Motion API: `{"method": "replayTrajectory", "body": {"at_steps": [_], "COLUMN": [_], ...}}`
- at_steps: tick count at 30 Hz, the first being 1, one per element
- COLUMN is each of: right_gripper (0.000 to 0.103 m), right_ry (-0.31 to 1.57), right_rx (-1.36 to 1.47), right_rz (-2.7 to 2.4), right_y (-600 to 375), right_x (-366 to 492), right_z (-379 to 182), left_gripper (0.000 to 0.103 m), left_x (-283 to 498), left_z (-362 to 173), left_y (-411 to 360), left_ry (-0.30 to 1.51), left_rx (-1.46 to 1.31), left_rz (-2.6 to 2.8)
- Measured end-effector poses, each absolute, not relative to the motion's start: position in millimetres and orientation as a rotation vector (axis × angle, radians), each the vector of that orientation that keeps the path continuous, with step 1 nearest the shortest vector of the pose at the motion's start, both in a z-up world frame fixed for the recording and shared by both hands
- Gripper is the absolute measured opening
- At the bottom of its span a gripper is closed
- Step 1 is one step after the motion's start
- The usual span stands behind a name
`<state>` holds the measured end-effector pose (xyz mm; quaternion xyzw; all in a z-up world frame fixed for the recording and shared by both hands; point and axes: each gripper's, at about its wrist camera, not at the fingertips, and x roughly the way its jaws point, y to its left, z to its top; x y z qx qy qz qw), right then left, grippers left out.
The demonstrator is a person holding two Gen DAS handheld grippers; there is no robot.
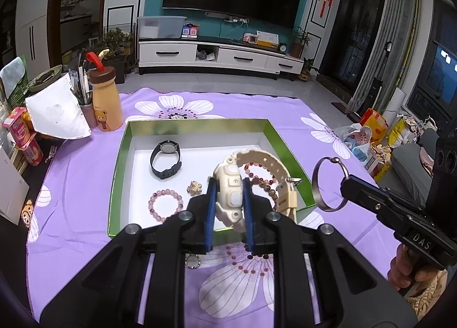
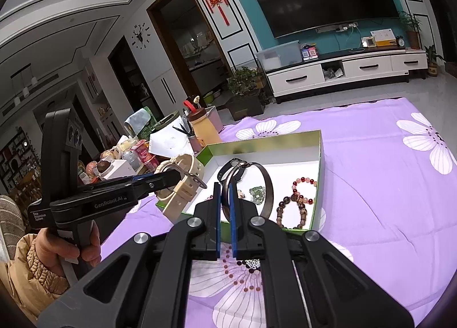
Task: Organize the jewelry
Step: 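Carry the cream watch and silver hoop with both grippers over the green box, then lower the cream watch and silver hoop into the green box with both grippers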
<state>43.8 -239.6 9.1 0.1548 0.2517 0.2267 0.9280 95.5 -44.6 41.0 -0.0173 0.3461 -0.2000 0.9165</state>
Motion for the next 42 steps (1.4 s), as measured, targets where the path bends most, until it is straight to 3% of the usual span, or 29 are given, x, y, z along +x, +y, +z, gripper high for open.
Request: {"method": "replayTrajectory", "body": {"at_steps": [42], "right_gripper": [0.005], "right_ry": [0.573], "right_rx": [0.297], "right_rz": [0.442], "right_y": [-227.8], "right_x": [77.5], "right_z": [-8.3], "left_gripper": [0.017], "left_x": [122.6], "left_z": [24.3], "left_y": [-50.0], "left_ry": [0.730], "left_rx": [-0.030], "left_rz": [-0.416]}}
